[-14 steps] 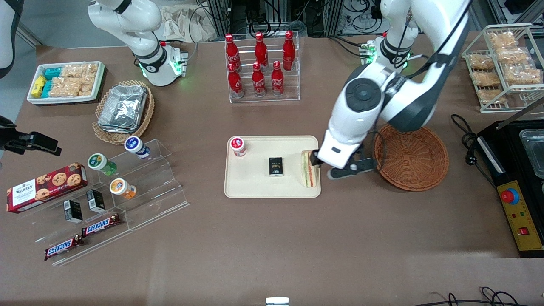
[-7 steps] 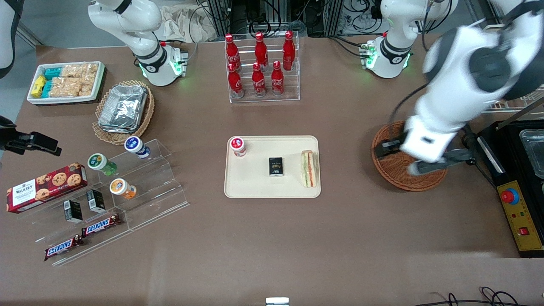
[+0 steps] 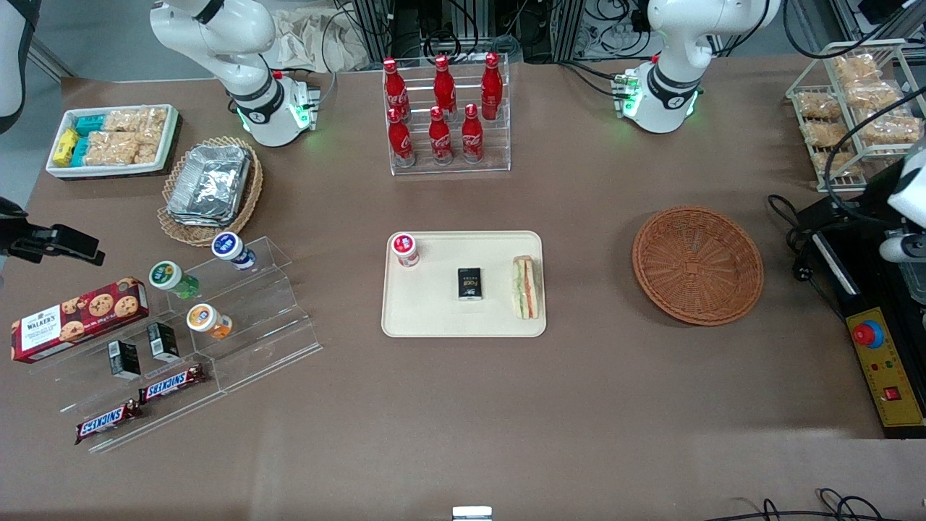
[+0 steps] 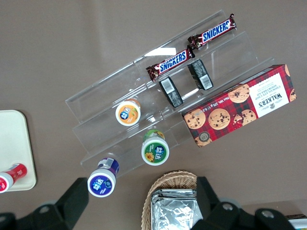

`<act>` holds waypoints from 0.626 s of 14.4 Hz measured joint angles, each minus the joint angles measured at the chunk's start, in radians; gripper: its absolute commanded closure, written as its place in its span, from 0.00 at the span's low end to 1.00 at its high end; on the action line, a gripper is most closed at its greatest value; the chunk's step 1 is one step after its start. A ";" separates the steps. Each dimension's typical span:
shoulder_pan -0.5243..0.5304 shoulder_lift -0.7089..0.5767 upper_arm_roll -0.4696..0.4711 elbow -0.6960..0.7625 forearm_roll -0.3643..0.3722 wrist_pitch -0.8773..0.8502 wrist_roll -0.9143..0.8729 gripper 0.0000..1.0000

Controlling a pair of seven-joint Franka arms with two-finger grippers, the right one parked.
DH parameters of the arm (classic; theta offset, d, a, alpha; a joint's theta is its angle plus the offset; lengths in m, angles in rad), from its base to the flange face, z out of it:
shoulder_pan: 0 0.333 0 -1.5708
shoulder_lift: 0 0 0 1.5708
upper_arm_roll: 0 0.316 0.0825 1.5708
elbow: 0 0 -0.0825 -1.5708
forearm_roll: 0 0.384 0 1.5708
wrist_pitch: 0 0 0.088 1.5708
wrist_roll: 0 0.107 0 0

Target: Place sandwich from basket to tray

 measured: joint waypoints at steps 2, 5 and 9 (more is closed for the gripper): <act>0.000 0.000 0.037 -0.004 -0.001 -0.006 0.055 0.00; -0.006 0.000 0.041 -0.003 0.000 -0.006 0.065 0.00; -0.021 0.000 0.007 0.000 0.002 -0.006 0.015 0.00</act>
